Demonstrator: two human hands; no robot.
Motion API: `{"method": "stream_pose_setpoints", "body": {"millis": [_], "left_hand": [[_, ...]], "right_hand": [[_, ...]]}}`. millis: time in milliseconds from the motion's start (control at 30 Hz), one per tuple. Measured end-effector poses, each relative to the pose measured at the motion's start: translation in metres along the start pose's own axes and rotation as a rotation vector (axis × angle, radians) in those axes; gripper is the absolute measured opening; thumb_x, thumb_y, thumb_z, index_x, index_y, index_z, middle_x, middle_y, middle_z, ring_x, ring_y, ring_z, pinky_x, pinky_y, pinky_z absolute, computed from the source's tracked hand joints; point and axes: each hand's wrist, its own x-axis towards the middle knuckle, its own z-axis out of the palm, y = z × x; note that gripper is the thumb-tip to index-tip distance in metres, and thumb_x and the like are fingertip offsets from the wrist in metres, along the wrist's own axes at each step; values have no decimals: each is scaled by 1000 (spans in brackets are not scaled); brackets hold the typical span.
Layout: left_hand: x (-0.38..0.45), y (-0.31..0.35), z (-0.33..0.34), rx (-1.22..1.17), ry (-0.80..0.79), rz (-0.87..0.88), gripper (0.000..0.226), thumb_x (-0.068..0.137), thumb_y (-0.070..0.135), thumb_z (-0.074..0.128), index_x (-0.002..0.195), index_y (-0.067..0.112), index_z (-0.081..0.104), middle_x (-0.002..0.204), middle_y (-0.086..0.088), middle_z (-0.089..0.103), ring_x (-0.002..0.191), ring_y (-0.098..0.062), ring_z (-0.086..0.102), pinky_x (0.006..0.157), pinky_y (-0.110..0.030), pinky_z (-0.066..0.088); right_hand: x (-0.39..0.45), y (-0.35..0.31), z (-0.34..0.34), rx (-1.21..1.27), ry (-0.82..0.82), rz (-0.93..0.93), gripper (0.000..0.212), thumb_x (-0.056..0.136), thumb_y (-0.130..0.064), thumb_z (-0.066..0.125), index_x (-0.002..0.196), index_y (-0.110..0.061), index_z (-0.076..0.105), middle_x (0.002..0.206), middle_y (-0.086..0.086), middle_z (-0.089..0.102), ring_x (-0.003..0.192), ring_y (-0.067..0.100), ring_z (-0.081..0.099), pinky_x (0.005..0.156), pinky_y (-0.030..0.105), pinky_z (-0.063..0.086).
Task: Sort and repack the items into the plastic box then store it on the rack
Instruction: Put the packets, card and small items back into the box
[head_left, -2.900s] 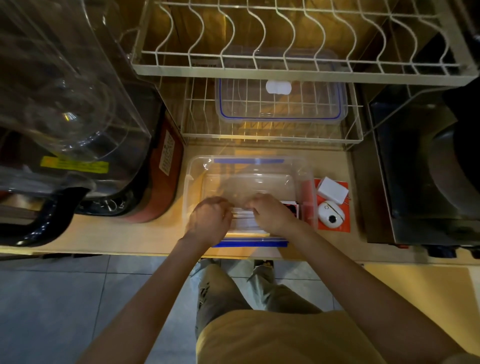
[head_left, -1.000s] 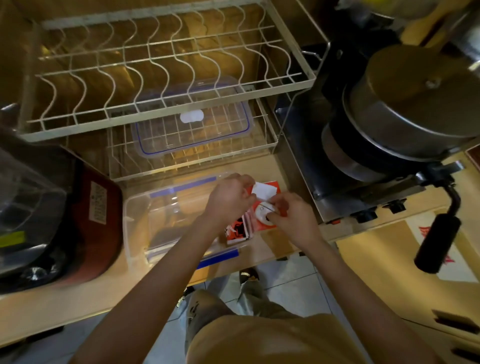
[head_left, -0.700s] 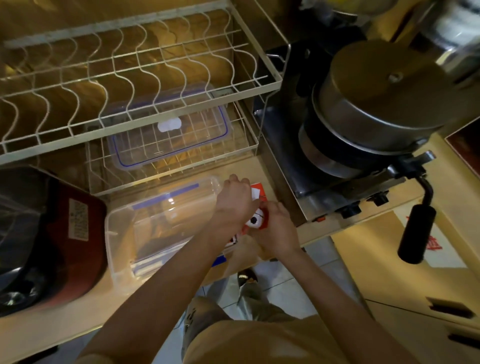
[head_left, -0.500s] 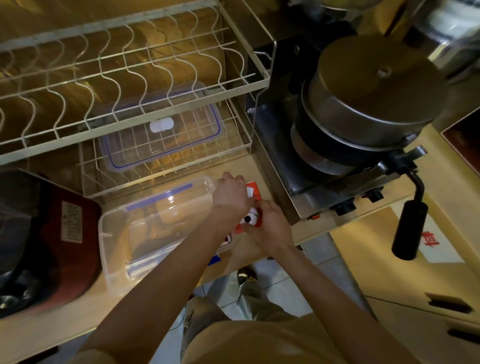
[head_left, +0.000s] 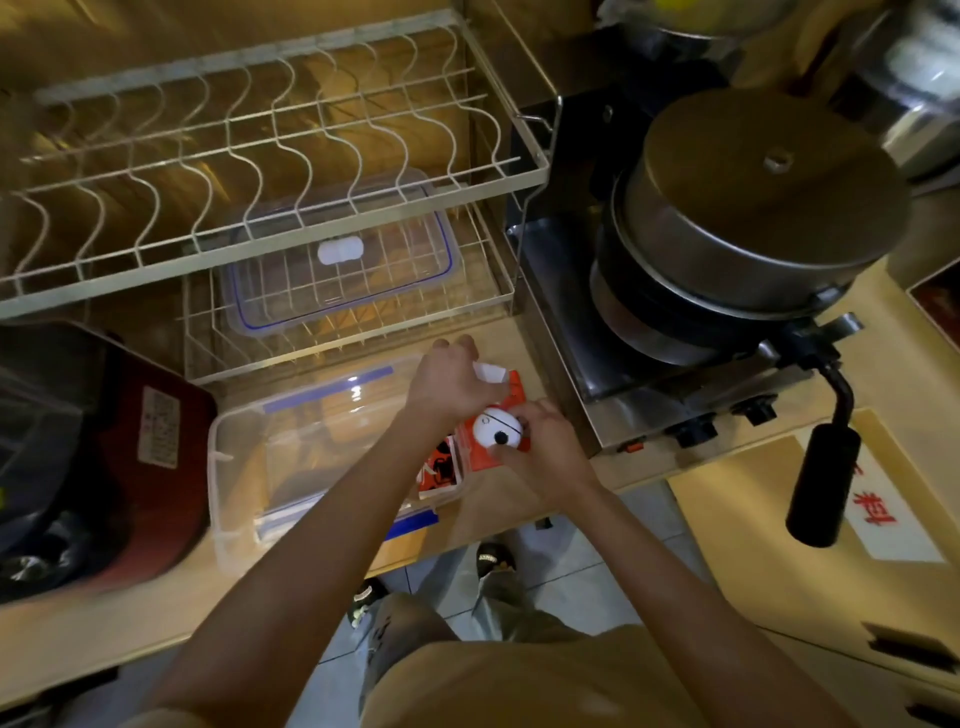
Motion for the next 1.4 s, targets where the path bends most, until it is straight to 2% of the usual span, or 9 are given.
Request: {"method": "stream_pose_setpoints", "body": {"millis": [167,300,367,500,633,833,1167,1300,1400], "left_hand": [[-16,-25,-43,-187,111,2,57,64,30,79,112,11,55,97,-3,57,92,-23,57,76,-34,46],[-35,-58,-66,-200,137,-4,69,60,18,82,122,10,52,115,-8,61,101,-22,57,88,-37,50],[-41,-75,-67,-136,122,-22,74,61,19,83,126,9,50,126,-10,58,111,-23,55,92,-34,48],[-45,-106,-59,35,69,-13,72,60,24,84,124,12,53,127,-9,58,112,-23,53,90,-32,44],[-39,-129,-43,147,49,24,70,63,24,81,126,11,52,131,-11,55,118,-24,51,100,-32,39],[-27,-144,-22,194,5,97,62,71,32,73,127,14,49,132,-7,53,122,-22,46,101,-33,38],[-18,-162,-5,130,-25,224,54,82,19,64,132,10,45,146,-7,40,133,-20,37,108,-25,28],[-21,-166,1,197,65,311,44,69,14,75,111,8,63,125,-16,61,116,-31,57,96,-40,48],[-24,-169,3,213,107,282,28,70,22,64,96,12,69,109,-16,67,105,-36,61,88,-49,52]], "right_hand": [[10,-11,-18,25,6,-90,41,72,-17,75,111,-11,62,108,4,52,95,20,58,88,32,47],[26,-29,-25,-10,72,-186,41,72,-17,77,110,-11,64,98,-5,47,86,10,51,78,20,40],[34,-42,-25,-26,57,-241,41,72,-17,76,110,-9,63,99,-4,48,88,9,50,78,17,37],[46,-72,-15,-174,-51,-379,44,75,-19,74,116,-11,59,112,2,55,98,14,54,88,30,47],[50,-95,9,-581,-214,-488,46,85,-16,60,130,-13,48,130,4,47,118,20,47,93,35,46],[52,-110,48,-812,-319,-363,36,88,11,40,122,4,50,138,21,39,108,32,58,86,36,48],[63,-104,75,-798,-322,-203,45,94,-14,39,137,-1,36,146,20,30,131,33,39,111,42,27],[65,-99,81,-884,-318,-202,49,96,-18,39,139,3,28,146,24,29,130,34,38,108,42,30],[64,-97,84,-843,-301,-163,51,96,-7,34,141,10,17,143,28,34,126,37,45,103,41,37]]}}
